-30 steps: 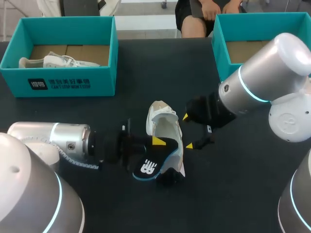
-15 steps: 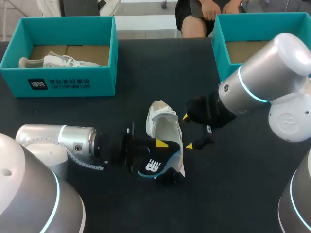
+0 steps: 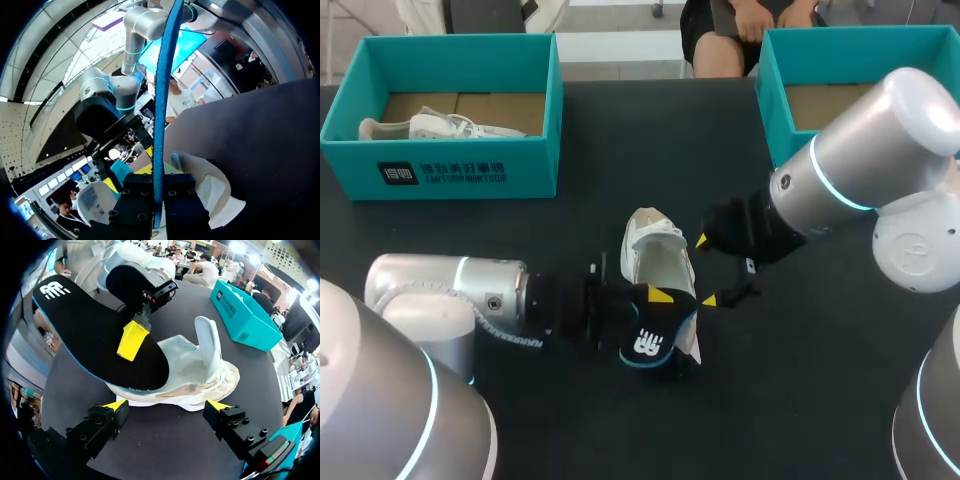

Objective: Take the shoe out of the shoebox, open the shoe tongue, remove and reinsert the insole, then place the shoe into the shoebox

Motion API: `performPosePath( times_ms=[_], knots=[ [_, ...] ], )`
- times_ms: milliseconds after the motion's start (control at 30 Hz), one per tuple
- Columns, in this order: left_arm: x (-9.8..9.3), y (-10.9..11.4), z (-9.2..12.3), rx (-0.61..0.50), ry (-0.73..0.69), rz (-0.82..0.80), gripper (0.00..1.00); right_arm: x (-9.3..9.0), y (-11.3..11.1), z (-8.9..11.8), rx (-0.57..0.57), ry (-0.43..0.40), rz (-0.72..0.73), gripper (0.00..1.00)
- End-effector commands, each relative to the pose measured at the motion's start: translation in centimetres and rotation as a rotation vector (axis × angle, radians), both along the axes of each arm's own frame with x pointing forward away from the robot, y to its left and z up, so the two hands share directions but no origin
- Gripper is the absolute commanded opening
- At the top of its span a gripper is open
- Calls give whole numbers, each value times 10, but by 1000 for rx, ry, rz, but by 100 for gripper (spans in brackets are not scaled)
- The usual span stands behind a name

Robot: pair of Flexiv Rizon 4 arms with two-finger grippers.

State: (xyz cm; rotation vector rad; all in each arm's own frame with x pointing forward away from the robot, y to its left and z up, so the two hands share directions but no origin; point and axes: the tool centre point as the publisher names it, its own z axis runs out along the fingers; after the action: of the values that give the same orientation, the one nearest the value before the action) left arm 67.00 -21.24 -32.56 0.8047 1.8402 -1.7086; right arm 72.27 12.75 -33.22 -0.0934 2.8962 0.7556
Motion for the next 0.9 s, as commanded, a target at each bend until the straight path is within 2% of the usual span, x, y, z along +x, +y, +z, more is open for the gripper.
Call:
performPosePath(
  times_ms=[33,433,600,633,667,700,900],
  knots=[
    [12,-5,-8,23,-10,-7,0,-1,1,-1,-1,-3,-2,100],
    [31,-3,-36,32,21,12,0,-1,1,-1,-1,-3,-2,100],
    [28,-1,-33,34,31,22,0,-1,1,-1,-1,-3,-2,100],
    [26,0,-30,30,30,26,3,-1,1,-1,-1,-3,-2,100],
    [26,1,-28,28,29,31,29,-1,1,-1,-1,-3,-2,100],
    [24,1,-25,26,29,30,35,-1,1,-1,-1,-3,-2,100],
    [20,3,-8,12,21,33,35,-1,1,-1,-1,-3,-2,100]
  ],
)
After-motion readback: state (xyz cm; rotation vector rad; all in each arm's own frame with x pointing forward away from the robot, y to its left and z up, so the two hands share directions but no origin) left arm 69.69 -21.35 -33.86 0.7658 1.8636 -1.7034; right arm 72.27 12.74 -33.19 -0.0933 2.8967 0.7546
